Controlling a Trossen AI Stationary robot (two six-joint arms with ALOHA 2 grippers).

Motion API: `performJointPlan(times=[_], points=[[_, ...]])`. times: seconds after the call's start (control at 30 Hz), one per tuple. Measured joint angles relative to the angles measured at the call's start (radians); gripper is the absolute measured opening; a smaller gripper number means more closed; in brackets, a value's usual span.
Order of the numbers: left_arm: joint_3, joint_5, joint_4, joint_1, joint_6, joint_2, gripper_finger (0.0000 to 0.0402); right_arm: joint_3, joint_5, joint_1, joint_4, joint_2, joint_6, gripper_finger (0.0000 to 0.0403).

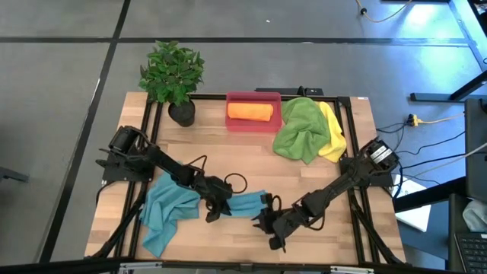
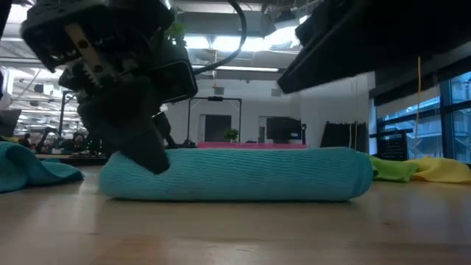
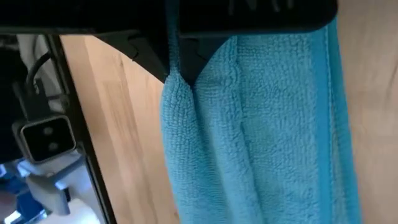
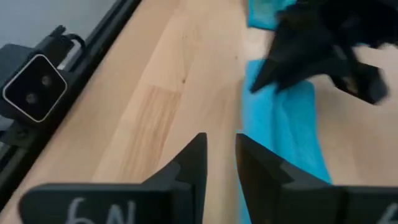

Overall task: Roll microfiber towels into tight, uniform cylinder then place into a basket
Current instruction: Roll the right blue towel

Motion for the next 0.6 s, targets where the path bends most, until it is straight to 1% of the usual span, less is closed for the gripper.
performJointPlan(times=[0.13,0.3,0.37,0.43,0.6], points=[[0.000,0.013,0.000,0.018,-0.018,0.000,0.0000,-0.001,-0.002,-0.024,0.046,0.070,-0.042,0.0066],[0.000,0.022,0.000,0.027,-0.022,-0.001,0.0000,-0.001,0.102,-0.066,0.064,0.090,-0.043,0.0043],[0.000,0.022,-0.002,0.027,-0.026,-0.001,0.0000,-0.001,0.124,-0.086,0.063,0.091,-0.044,0.0036],[0.000,0.022,-0.008,0.026,-0.028,-0.001,0.0000,-0.001,0.116,-0.108,0.064,0.091,-0.044,0.0030],[0.001,0.022,-0.014,0.026,-0.029,-0.002,0.0000,-0.001,0.047,-0.138,0.072,0.091,-0.060,0.0020]])
